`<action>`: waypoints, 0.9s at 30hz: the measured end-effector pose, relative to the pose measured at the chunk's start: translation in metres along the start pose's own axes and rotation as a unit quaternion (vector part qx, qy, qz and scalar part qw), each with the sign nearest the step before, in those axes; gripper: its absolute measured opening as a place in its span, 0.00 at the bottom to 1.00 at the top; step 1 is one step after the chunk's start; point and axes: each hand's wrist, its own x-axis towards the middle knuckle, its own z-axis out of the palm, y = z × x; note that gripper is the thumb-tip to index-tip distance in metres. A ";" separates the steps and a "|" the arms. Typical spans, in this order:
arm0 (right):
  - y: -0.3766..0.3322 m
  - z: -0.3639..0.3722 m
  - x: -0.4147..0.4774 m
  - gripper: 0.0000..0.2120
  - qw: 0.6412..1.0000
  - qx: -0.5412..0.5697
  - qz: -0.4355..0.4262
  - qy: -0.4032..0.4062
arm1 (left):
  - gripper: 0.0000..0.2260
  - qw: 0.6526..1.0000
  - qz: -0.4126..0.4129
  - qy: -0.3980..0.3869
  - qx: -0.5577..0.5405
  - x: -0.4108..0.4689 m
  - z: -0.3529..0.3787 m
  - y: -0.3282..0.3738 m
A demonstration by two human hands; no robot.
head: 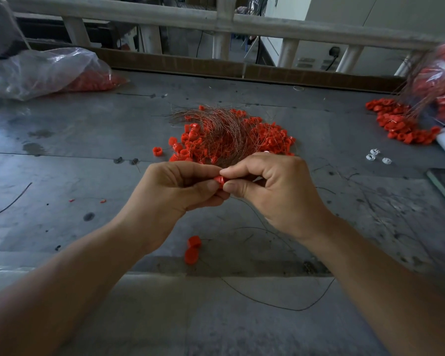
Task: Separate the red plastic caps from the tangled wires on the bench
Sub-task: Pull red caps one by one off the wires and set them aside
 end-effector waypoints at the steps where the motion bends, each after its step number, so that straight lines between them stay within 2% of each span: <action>1: 0.000 0.000 0.000 0.09 1.000 0.004 0.002 0.001 | 0.09 1.000 -0.002 0.000 0.000 0.000 0.000 0.000; 11: -0.003 0.004 -0.004 0.08 0.999 0.018 -0.015 0.031 | 0.09 0.999 -0.011 -0.023 -0.029 -0.003 -0.002 0.000; 15: -0.003 0.002 -0.003 0.09 0.999 0.041 -0.009 0.018 | 0.09 0.999 -0.001 -0.028 -0.033 -0.002 -0.003 0.000; 20: -0.004 -0.005 -0.001 0.11 0.984 0.152 0.074 -0.056 | 0.10 0.997 -0.008 -0.067 -0.041 -0.003 -0.006 0.000; 24: -0.003 -0.011 0.001 0.13 0.975 0.116 0.091 -0.168 | 0.19 0.995 -0.026 -0.087 -0.034 -0.002 -0.007 0.000; 27: -0.005 -0.013 0.001 0.08 0.974 0.105 0.083 -0.185 | 0.21 0.994 -0.033 -0.094 -0.044 -0.003 -0.006 0.000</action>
